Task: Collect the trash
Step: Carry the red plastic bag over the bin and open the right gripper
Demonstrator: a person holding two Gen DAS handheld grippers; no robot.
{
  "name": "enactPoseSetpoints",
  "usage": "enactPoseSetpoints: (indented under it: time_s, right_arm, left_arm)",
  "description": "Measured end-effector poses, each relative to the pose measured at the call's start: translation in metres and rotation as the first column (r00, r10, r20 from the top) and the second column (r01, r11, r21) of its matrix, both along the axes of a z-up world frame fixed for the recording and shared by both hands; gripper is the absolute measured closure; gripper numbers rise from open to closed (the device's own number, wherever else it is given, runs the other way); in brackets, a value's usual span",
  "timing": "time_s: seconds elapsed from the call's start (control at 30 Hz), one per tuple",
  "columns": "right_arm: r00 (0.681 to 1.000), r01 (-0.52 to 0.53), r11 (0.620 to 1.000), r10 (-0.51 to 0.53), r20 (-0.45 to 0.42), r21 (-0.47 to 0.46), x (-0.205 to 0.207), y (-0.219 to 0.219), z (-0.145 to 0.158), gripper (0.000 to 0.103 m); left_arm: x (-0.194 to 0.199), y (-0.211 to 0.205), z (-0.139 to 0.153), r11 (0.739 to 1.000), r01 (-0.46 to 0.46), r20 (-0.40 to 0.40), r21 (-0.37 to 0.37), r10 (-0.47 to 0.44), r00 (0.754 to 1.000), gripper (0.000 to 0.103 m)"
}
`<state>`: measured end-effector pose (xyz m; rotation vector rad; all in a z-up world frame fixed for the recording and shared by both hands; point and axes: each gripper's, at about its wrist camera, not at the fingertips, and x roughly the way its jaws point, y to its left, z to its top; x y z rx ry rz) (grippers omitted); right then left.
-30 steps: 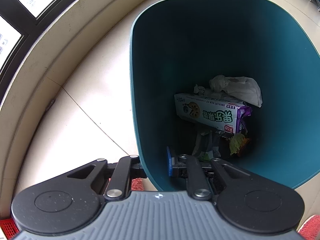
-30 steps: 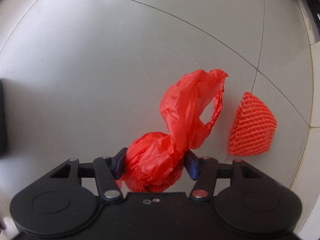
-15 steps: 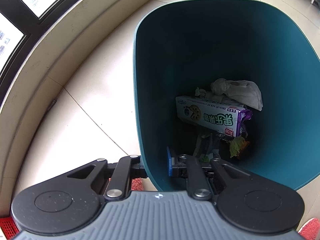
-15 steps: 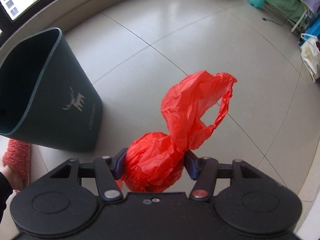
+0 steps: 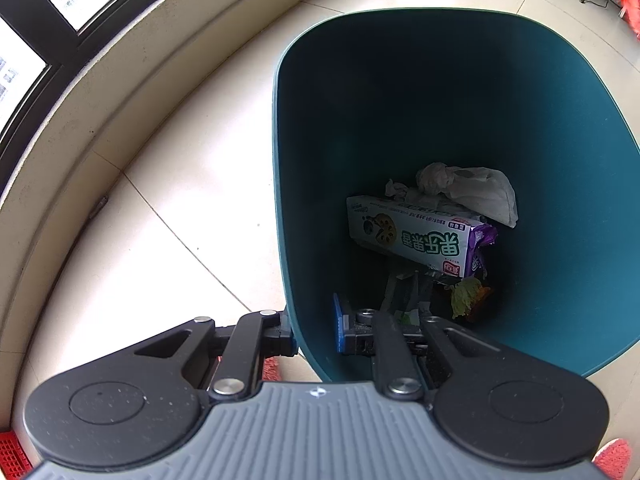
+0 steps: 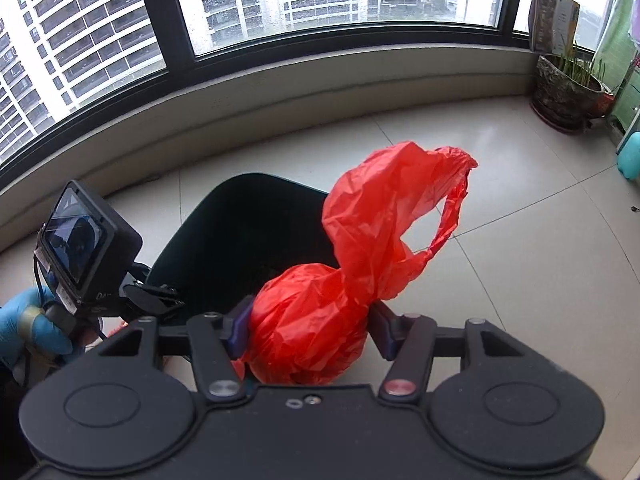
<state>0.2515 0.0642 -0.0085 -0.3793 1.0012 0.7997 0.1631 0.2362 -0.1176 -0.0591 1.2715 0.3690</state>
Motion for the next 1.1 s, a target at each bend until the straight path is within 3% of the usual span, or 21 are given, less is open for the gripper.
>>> enactPoseSetpoints:
  time_s: [0.13, 0.27, 0.47, 0.67, 0.83, 0.93, 1.1]
  right_arm:
    - [0.995, -0.087, 0.996, 0.086, -0.044, -0.014, 0.005, 0.044, -0.026, 0.045]
    - [0.987, -0.148, 0.983, 0.141, -0.073, -0.104, 0.011, 0.073, -0.07, 0.045]
    - [0.982, -0.135, 0.973, 0.105, -0.159, -0.186, 0.029, 0.08, -0.122, 0.045]
    - [0.97, -0.181, 0.955, 0.133, -0.203, -0.237, 0.025, 0.093, -0.145, 0.044]
    - [0.978, -0.155, 0.964, 0.119, -0.172, -0.214, 0.026, 0.097, -0.132, 0.039]
    - [0.982, -0.146, 0.972, 0.12, -0.143, -0.186, 0.025, 0.086, -0.112, 0.027]
    - [0.986, -0.139, 0.983, 0.126, -0.107, -0.117, 0.019, 0.049, -0.067, 0.027]
  left_arm:
    - [-0.001, 0.003, 0.002, 1.0, 0.001, 0.009, -0.012, -0.001, 1.0, 0.088]
    - [-0.002, 0.005, 0.003, 1.0, 0.003, 0.012, -0.019, -0.003, 1.0, 0.088]
    - [-0.002, 0.005, -0.001, 1.0, 0.019, 0.007, -0.018, -0.019, 1.0, 0.088]
    - [-0.001, 0.006, -0.002, 0.999, 0.02, 0.006, -0.025, -0.02, 1.0, 0.088]
    - [-0.002, 0.006, -0.001, 1.0, 0.019, 0.009, -0.023, -0.018, 1.0, 0.088]
    - [-0.002, 0.005, 0.0, 1.0, 0.018, 0.009, -0.016, -0.017, 1.0, 0.088]
    - [-0.002, 0.001, -0.001, 1.0, 0.016, 0.005, -0.01, -0.016, 1.0, 0.088]
